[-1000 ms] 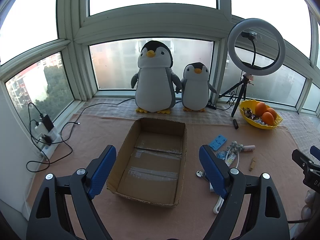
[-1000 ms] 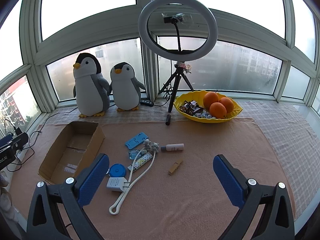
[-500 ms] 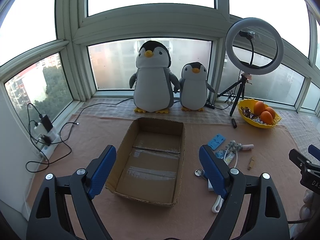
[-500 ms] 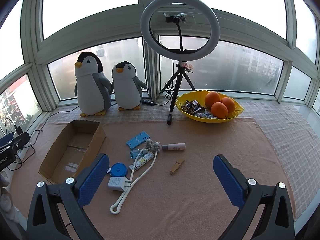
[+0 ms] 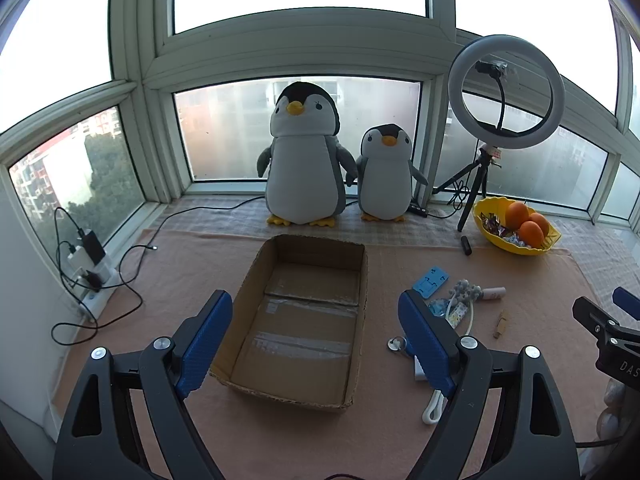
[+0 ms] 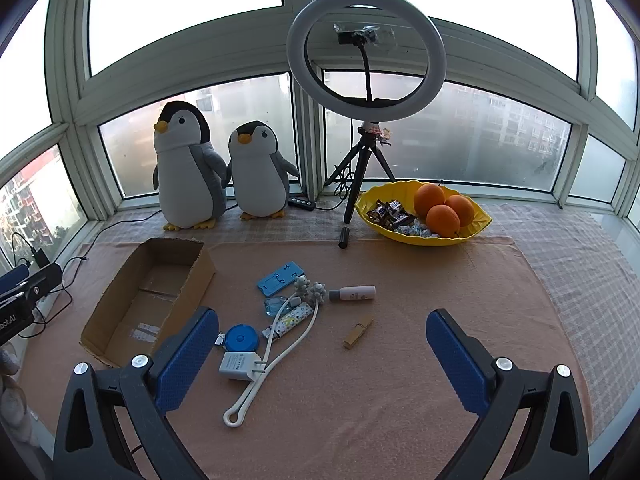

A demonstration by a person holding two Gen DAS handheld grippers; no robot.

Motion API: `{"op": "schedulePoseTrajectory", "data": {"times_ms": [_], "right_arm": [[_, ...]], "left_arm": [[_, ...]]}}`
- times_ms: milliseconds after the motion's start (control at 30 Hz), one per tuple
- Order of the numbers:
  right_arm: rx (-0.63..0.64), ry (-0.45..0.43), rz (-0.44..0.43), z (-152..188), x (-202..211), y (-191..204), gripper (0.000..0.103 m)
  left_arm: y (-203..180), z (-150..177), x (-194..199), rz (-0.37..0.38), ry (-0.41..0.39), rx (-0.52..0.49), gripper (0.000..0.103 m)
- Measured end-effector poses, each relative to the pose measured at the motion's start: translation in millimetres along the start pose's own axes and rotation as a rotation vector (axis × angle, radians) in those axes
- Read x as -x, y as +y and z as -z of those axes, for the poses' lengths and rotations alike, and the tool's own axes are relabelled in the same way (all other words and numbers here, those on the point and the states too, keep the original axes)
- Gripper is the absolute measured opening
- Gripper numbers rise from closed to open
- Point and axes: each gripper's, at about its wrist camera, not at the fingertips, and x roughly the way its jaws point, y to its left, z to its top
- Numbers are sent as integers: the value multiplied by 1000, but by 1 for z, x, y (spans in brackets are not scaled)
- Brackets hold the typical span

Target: Organize rigid objects

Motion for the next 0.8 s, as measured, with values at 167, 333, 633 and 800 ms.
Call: {"op": "schedulePoseTrajectory", "data": {"times_ms": [167,333,633,800], "right_arm": [[0,1,0,0,0,0,103],[0,5,2,3,-1,3,103],[-3,14,-4,3,-4,4,103],[-4,21,-6,5,-6,4,103]], "left_arm": [[0,0,0,0,0,0,85],[0,0,0,0,1,1,85],[2,0,0,1,3,3,85],[3,1,0,1,7,4,85]]}}
